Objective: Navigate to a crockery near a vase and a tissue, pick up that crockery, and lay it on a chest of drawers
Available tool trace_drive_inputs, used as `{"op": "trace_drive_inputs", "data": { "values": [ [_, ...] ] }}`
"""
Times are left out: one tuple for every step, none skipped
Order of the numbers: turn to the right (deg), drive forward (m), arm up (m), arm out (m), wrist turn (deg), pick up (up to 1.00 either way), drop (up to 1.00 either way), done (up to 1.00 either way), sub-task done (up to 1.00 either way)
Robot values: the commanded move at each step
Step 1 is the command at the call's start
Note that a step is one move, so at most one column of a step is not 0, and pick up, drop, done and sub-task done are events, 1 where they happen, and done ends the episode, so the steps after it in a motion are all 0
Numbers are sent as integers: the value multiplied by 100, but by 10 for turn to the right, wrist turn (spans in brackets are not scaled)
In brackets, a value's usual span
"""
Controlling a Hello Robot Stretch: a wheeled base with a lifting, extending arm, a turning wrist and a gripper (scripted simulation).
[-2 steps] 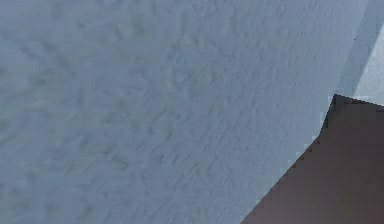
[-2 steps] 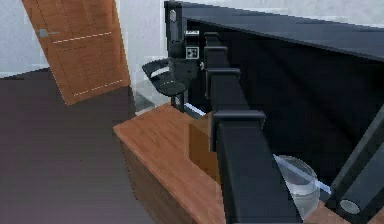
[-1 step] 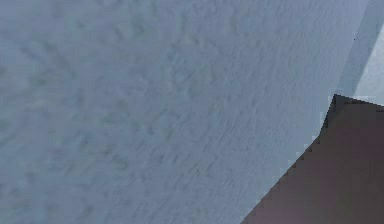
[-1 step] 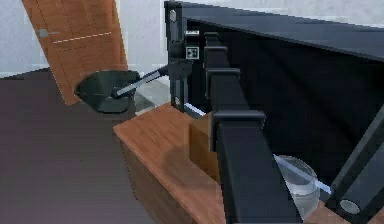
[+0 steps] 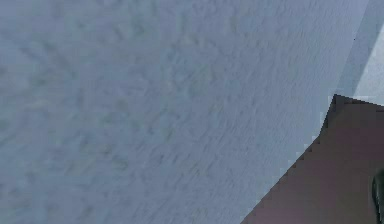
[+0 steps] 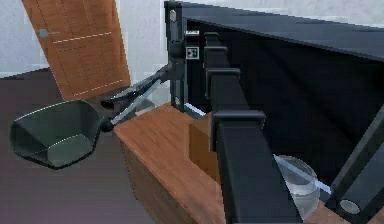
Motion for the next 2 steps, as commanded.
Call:
{"op": "trace_drive_inputs", "data": {
  "values": [
    [0,0,0,0,-210,0,0,0,0],
    [0,0,0,-40,0,0,0,0,0]
  ]
}}
